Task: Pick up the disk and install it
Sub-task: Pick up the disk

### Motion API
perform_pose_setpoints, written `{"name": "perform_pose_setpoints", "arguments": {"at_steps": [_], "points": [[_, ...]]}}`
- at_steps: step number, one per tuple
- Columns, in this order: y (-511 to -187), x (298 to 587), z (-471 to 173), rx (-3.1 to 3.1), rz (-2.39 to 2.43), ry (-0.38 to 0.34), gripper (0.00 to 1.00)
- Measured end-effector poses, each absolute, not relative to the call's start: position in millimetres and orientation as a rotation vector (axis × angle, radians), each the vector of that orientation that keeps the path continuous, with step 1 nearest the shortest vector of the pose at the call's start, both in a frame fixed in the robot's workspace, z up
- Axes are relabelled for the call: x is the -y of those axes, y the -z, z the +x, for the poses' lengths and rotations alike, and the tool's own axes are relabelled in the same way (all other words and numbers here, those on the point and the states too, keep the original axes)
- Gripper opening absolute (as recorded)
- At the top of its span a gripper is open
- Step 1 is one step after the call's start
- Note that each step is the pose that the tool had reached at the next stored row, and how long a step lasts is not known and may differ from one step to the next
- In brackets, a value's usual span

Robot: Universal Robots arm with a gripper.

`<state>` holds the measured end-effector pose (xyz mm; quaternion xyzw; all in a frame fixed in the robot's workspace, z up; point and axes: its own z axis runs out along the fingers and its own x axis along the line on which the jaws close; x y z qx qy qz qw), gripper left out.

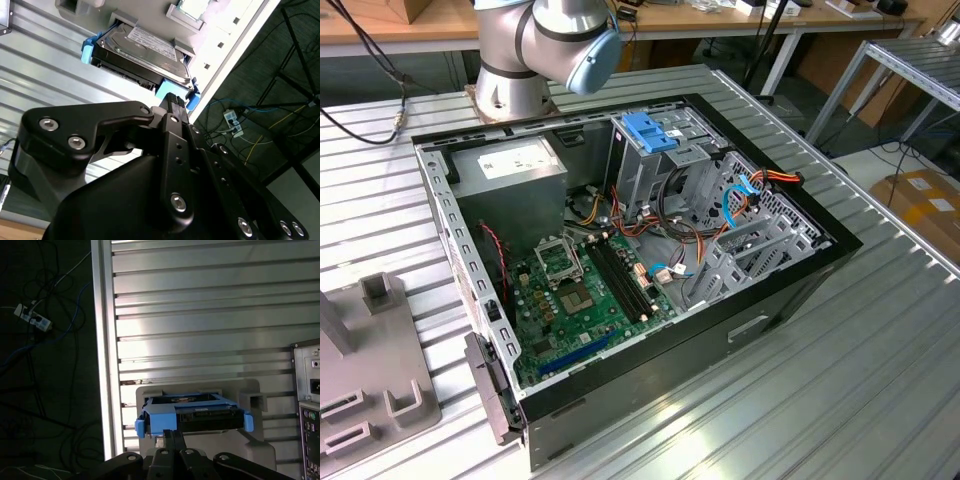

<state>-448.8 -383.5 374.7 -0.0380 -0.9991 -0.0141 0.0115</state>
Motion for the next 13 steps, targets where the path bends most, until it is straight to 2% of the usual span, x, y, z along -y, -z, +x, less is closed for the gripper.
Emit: {"name": "perform_pose_setpoints", "arguments": {"at_steps": [13], "points": [[-374.7, 383.3, -448.8, 3.117, 0.003, 0.042, 0.11]]}}
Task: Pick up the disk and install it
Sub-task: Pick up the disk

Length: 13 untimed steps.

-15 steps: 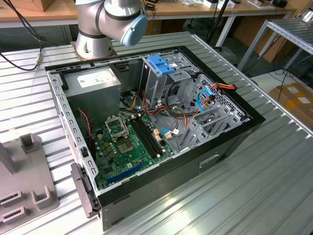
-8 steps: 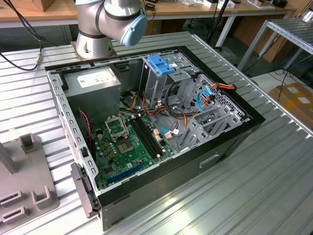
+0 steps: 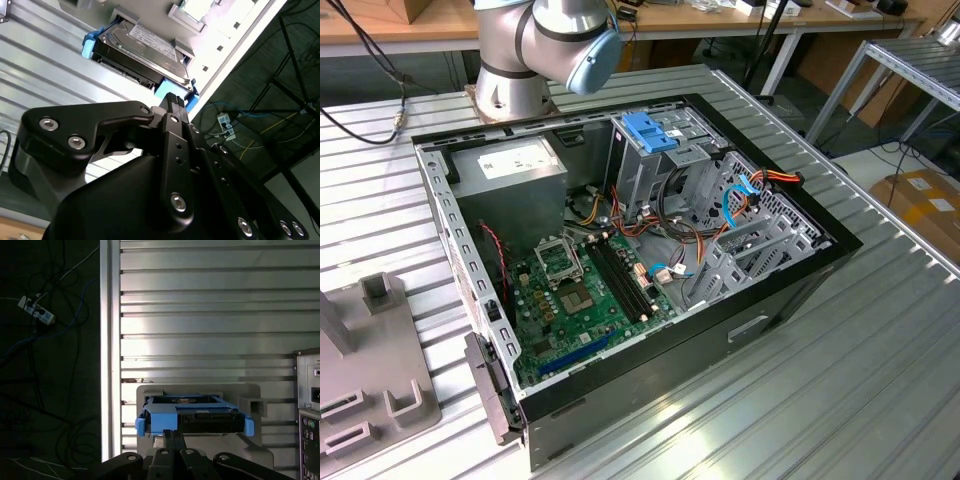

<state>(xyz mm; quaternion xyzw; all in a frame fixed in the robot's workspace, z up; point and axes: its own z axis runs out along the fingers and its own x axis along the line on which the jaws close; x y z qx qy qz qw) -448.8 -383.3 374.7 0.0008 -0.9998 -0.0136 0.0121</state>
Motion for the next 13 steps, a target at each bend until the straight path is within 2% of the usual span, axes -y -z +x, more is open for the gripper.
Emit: {"name": "perform_pose_setpoints", "arguments": {"at_steps": [13], "points": [[-374.7, 383.3, -448.8, 3.106, 0.235, 0.039, 0.11]]}}
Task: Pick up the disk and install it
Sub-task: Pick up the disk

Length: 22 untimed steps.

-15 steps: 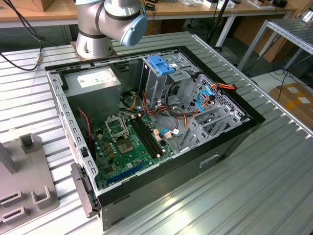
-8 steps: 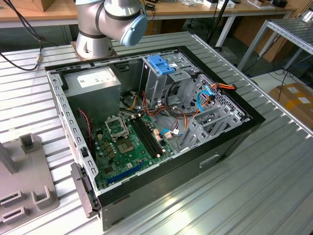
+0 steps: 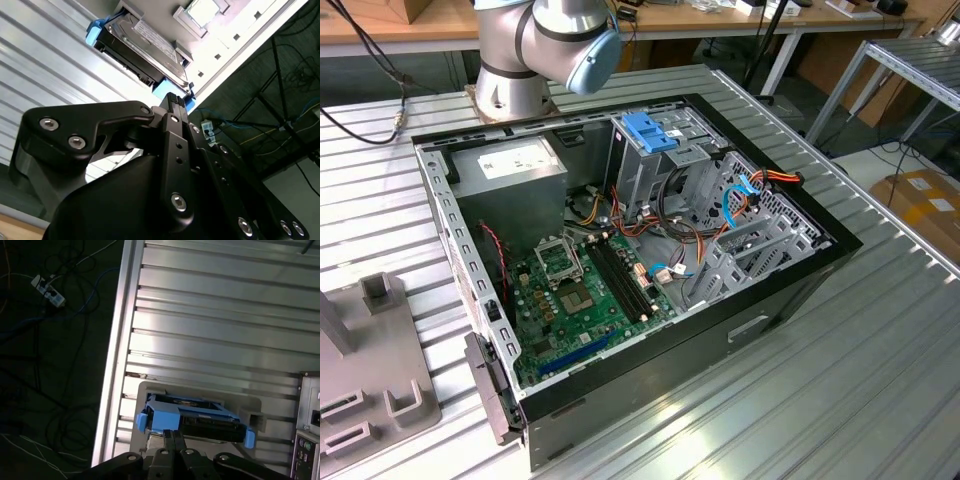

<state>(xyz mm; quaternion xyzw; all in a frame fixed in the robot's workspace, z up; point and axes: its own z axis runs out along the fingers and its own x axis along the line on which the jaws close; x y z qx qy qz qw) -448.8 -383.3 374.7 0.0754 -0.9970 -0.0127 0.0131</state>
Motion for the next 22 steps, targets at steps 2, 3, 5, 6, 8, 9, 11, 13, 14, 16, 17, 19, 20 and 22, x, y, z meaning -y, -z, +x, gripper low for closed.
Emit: {"name": "perform_pose_setpoints", "arguments": {"at_steps": [2, 3, 5, 6, 8, 9, 11, 13, 14, 16, 17, 19, 20, 22], "points": [[-374.7, 383.3, -448.8, 3.103, 0.271, 0.039, 0.11], [-374.7, 383.3, -448.8, 3.102, 0.286, 0.039, 0.11], [-374.6, 383.3, -448.8, 3.097, 0.328, 0.038, 0.11], [-374.7, 383.3, -448.8, 3.096, 0.341, 0.038, 0.11], [-374.7, 383.3, -448.8, 3.092, 0.374, 0.038, 0.11], [-374.7, 383.3, -448.8, 3.089, 0.396, 0.037, 0.11], [-374.7, 383.3, -448.8, 3.084, 0.430, 0.037, 0.11], [-374.7, 383.3, -448.8, 3.078, 0.471, 0.036, 0.11], [-374.7, 383.3, -448.8, 3.073, 0.500, 0.036, 0.11], [-374.7, 383.3, -448.8, 3.057, 0.586, 0.035, 0.11], [-374.7, 383.3, -448.8, 3.053, 0.604, 0.034, 0.11], [-374.6, 383.3, -448.8, 3.044, 0.646, 0.034, 0.11], [-374.7, 383.3, -448.8, 3.035, 0.688, 0.033, 0.11], [-374.7, 383.3, -448.8, 3.018, 0.755, 0.032, 0.11]]}}
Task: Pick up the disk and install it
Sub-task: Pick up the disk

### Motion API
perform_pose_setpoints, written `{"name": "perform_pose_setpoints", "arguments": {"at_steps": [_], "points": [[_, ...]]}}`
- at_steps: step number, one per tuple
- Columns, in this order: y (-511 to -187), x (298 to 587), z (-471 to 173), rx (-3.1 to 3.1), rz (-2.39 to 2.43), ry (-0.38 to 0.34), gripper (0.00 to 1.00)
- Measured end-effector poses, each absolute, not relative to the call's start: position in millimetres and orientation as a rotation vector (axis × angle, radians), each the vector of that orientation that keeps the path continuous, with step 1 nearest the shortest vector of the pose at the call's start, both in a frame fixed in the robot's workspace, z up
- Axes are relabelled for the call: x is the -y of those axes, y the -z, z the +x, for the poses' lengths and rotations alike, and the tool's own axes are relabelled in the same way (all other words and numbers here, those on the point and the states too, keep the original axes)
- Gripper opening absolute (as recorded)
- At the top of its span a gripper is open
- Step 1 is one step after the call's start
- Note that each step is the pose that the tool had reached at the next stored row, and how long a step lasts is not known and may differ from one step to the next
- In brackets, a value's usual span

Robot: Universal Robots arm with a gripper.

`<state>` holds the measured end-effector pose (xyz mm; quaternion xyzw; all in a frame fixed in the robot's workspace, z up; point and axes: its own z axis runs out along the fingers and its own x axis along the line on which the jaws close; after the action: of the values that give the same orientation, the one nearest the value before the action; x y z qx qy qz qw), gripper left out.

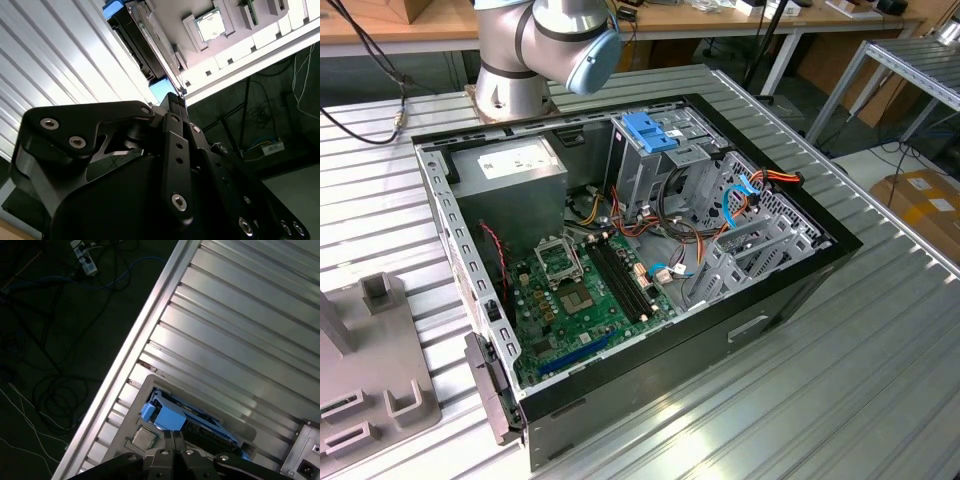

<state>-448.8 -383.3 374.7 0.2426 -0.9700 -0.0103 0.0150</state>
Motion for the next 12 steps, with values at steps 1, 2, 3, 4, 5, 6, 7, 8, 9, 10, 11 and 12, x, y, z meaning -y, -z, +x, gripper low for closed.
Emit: {"name": "perform_pose_setpoints", "arguments": {"at_steps": [1, 2, 3, 4, 5, 6, 7, 8, 9, 10, 11, 12], "points": [[-374.7, 383.3, -448.8, 3.018, 0.756, 0.032, 0.11], [-374.7, 383.3, -448.8, 3.018, 0.756, 0.032, 0.11], [-374.7, 383.3, -448.8, 3.018, 0.756, 0.032, 0.11], [-374.7, 383.3, -448.8, 3.018, 0.756, 0.032, 0.11], [-374.7, 383.3, -448.8, 3.018, 0.756, 0.032, 0.11], [-374.7, 383.3, -448.8, 3.018, 0.758, 0.032, 0.11], [-374.7, 383.3, -448.8, 3.017, 0.760, 0.032, 0.11], [-374.6, 383.3, -448.8, 3.015, 0.769, 0.032, 0.11], [-374.6, 383.3, -448.8, 3.013, 0.776, 0.032, 0.11], [-374.6, 383.3, -448.8, 3.011, 0.784, 0.032, 0.11], [-374.7, 383.3, -448.8, 3.007, 0.798, 0.031, 0.11], [-374.7, 383.3, -448.8, 3.005, 0.807, 0.031, 0.11]]}}
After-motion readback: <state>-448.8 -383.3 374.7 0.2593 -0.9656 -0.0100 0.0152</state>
